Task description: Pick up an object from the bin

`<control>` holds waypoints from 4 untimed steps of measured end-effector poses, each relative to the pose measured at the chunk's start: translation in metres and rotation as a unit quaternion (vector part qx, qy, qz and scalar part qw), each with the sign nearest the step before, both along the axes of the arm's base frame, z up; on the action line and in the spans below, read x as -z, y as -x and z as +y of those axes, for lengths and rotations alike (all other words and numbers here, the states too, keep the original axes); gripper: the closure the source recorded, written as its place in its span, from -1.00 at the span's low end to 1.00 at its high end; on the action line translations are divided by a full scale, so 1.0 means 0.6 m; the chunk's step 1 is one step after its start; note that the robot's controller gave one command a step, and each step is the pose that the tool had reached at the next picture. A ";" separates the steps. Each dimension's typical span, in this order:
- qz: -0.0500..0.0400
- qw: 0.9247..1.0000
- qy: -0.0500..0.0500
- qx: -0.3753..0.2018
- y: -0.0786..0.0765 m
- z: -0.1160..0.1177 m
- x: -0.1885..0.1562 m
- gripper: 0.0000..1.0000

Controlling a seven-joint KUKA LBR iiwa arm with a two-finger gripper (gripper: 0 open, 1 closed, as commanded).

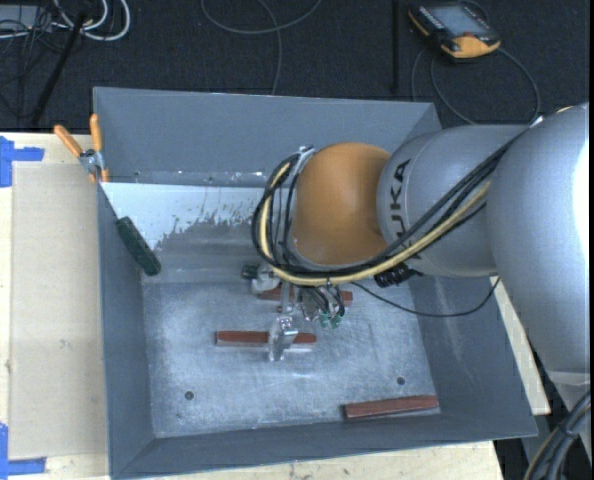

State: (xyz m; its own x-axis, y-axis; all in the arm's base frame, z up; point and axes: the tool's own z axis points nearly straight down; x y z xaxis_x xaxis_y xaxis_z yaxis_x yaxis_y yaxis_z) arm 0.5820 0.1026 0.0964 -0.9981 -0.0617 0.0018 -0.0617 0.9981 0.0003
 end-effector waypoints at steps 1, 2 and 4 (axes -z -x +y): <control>-0.009 1.000 -0.001 0.008 -0.004 -0.009 0.021 -1.00; -0.010 0.999 -0.003 0.039 0.021 0.001 0.033 1.00; -0.009 0.999 -0.003 0.040 0.021 0.001 0.030 1.00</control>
Offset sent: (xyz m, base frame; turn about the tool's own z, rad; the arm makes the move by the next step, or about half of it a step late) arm -0.0187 -0.0007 -0.0264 0.0766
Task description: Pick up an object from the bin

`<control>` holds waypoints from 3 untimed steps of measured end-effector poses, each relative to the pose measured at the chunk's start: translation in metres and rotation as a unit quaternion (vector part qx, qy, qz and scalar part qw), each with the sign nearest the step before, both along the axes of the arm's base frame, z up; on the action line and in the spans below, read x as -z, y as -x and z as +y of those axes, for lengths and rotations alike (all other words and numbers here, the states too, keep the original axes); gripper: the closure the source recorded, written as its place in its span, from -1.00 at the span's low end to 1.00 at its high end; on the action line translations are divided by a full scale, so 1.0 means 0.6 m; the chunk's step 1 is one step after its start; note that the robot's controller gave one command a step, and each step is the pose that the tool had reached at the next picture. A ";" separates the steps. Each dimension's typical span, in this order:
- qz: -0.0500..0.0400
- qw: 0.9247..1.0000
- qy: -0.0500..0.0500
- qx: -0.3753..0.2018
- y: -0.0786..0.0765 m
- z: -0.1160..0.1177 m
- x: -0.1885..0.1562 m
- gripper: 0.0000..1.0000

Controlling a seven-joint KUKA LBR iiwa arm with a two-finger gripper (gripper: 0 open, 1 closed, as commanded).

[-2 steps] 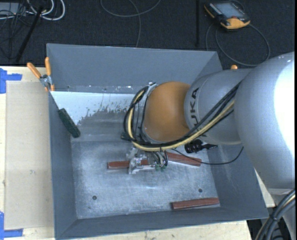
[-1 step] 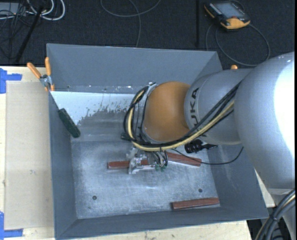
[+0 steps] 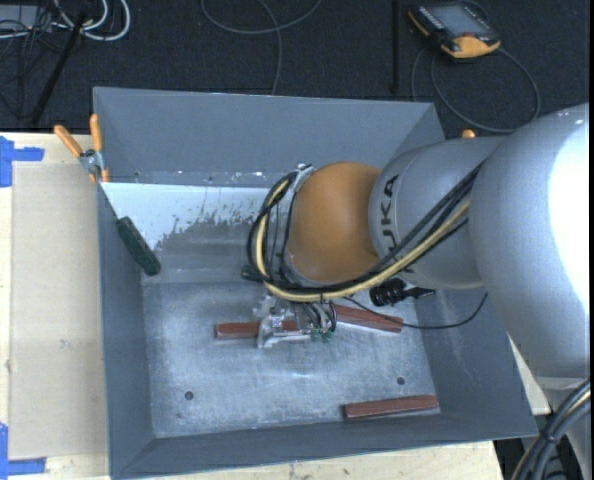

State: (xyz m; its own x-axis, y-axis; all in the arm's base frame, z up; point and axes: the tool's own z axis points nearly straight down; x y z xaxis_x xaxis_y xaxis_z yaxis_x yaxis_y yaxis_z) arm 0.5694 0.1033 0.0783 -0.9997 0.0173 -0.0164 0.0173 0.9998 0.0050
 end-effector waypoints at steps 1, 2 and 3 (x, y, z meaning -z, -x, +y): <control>0.005 1.000 0.001 0.000 0.002 0.000 -0.003 1.00; 0.009 1.000 0.002 0.000 0.004 -0.001 -0.011 1.00; 0.013 1.000 0.003 0.001 0.007 -0.001 -0.035 1.00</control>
Offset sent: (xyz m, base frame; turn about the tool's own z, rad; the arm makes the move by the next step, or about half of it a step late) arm -0.0002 0.0001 0.0396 0.0000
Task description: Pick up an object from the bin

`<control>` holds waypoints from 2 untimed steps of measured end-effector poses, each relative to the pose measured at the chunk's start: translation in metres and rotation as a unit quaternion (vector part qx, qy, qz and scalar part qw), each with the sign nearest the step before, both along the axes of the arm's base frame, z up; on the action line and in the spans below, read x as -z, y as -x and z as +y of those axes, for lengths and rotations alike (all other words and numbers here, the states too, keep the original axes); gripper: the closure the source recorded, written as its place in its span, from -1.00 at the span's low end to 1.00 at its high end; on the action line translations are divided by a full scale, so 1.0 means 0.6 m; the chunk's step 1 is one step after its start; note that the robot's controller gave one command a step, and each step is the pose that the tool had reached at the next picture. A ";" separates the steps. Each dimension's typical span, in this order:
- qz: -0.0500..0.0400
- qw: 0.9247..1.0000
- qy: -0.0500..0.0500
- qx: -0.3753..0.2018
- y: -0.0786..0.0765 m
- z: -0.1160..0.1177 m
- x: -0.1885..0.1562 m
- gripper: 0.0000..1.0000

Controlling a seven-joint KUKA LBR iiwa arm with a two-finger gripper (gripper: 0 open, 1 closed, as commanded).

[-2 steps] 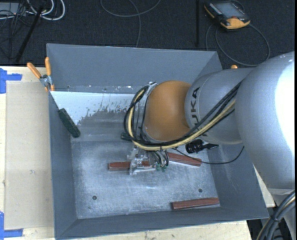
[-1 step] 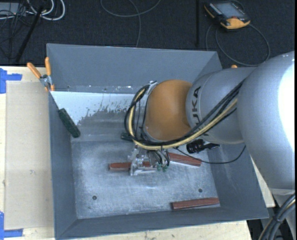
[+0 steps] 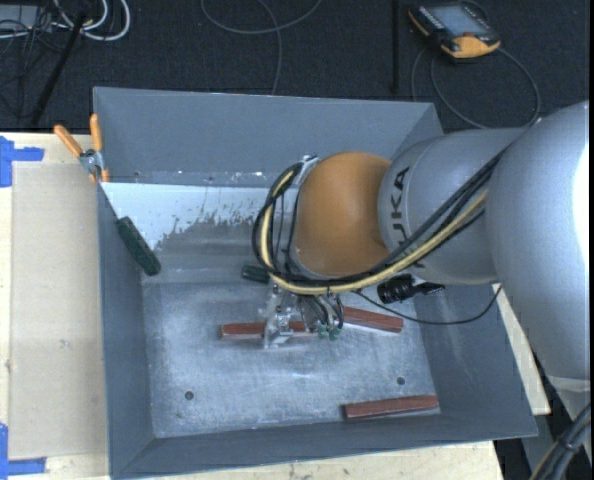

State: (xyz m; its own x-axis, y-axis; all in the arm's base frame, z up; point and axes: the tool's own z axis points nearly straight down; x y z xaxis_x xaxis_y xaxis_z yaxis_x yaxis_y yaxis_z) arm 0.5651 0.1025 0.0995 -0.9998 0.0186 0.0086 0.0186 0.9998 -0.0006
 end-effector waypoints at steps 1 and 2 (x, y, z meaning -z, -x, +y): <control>-0.001 1.000 0.000 0.000 -0.001 0.000 -0.039 1.00; -0.002 1.000 0.000 0.000 -0.001 0.000 -0.074 1.00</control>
Offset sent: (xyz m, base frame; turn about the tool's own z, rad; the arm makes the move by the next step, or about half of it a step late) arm 0.0000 0.0000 0.0939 0.0000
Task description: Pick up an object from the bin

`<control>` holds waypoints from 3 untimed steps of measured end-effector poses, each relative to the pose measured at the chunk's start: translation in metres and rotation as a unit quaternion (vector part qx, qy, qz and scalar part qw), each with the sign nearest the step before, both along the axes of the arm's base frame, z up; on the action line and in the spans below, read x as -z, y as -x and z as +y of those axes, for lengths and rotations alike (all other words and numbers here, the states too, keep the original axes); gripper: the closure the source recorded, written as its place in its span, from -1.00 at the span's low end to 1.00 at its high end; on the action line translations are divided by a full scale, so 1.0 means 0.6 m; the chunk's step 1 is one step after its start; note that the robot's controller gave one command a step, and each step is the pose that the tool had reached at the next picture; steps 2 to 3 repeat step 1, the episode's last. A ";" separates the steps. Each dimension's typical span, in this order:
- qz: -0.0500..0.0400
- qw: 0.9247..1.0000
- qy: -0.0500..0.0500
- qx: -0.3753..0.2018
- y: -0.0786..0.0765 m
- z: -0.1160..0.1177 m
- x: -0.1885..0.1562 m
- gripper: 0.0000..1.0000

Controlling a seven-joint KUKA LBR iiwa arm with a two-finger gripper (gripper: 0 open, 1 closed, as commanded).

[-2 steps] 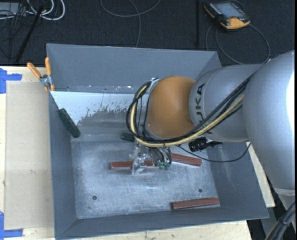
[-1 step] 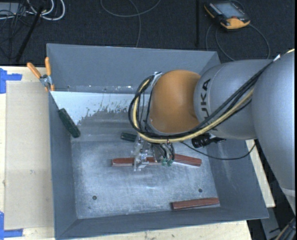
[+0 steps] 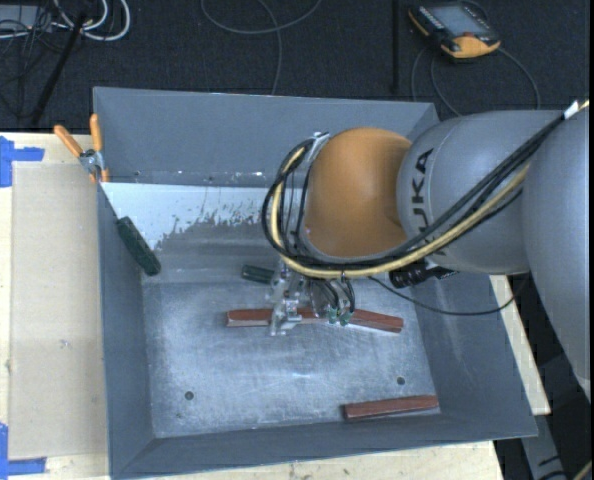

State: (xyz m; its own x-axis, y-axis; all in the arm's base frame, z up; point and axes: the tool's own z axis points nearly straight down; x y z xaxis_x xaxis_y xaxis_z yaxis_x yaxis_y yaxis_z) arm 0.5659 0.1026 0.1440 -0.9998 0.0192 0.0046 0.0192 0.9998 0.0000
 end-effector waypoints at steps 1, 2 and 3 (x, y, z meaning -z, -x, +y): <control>-0.003 1.000 -0.001 0.000 -0.001 0.000 -0.030 1.00; -0.003 1.000 -0.001 0.000 -0.001 0.000 -0.030 1.00; -0.003 1.000 -0.001 0.000 -0.001 0.000 -0.030 1.00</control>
Offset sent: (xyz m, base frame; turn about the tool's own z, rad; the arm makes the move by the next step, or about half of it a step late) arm 0.0001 0.0000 0.0163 0.0000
